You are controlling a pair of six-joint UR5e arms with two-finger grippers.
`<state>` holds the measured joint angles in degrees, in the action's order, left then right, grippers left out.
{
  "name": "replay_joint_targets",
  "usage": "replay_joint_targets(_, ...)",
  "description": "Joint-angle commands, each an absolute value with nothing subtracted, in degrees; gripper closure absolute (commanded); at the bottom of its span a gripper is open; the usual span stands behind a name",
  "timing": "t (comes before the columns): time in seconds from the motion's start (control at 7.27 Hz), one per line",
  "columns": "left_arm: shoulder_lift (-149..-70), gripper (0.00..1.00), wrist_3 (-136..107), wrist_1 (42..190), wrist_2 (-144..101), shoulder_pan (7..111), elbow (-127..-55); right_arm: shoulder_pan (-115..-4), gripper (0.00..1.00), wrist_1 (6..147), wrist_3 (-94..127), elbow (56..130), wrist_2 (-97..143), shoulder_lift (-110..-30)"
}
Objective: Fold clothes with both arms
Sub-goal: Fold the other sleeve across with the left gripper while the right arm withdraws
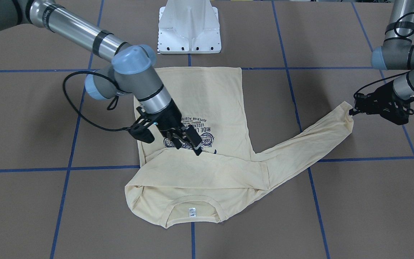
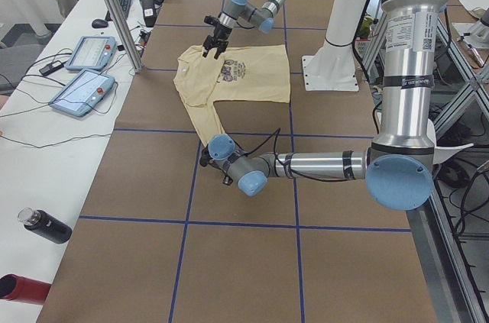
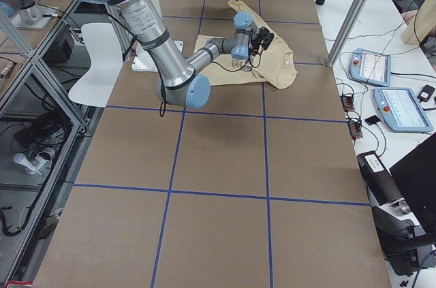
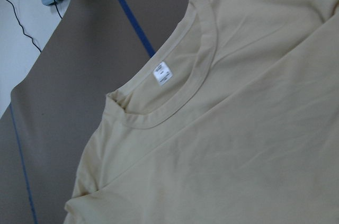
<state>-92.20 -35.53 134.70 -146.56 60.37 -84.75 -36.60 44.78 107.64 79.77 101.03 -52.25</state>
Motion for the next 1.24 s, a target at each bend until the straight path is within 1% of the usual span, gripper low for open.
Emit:
replay_joint_targets(0.0, -100.0, 1.0, -56.4, 134.4, -148.6, 60.4, -90.8, -42.8, 0.01, 44.6, 95.6, 83.1, 111.9, -62.5)
replay_joint_targets(0.14, -107.3, 1.0, -69.7, 134.3, -148.3, 59.4, -90.8, -45.4, 0.01, 44.6, 92.8, 83.8, 114.9, -66.0)
replay_joint_targets(0.28, -114.8, 1.0, -81.8, 134.3, -146.7, 55.5, -89.8, -48.7, 0.0, 43.0, 87.3, 85.6, 118.2, -72.5)
replay_joint_targets(0.41, -121.4, 1.0, -90.8, 134.3, -139.1, 51.5, -87.3, -52.6, 0.0, 38.5, 79.9, 85.2, 122.2, -78.9)
replay_joint_targets(0.55, -126.6, 1.0, -96.4, 134.5, -134.6, 49.0, -84.3, -55.1, 0.01, 37.7, 74.6, 84.7, 123.9, -81.6)
replay_joint_targets(0.69, -134.4, 1.0, -101.1, 134.8, -131.0, 48.4, -79.2, -55.5, 0.0, 37.6, 73.3, 83.8, 124.0, -82.7)
replay_joint_targets(0.83, -143.3, 1.0, -104.9, 135.1, -126.1, 47.6, -72.4, -55.5, 0.0, 37.4, 73.1, 82.3, 123.9, -82.8)
replay_joint_targets(0.96, -149.2, 1.0, -105.6, 136.8, -119.8, 46.0, -66.0, -55.4, 0.0, 37.4, 72.6, 81.0, 123.8, -82.7)
replay_joint_targets(1.1, -152.0, 1.0, -107.9, 142.6, -114.3, 43.5, -60.7, -55.3, 0.0, 37.3, 72.6, 80.4, 123.8, -82.6)
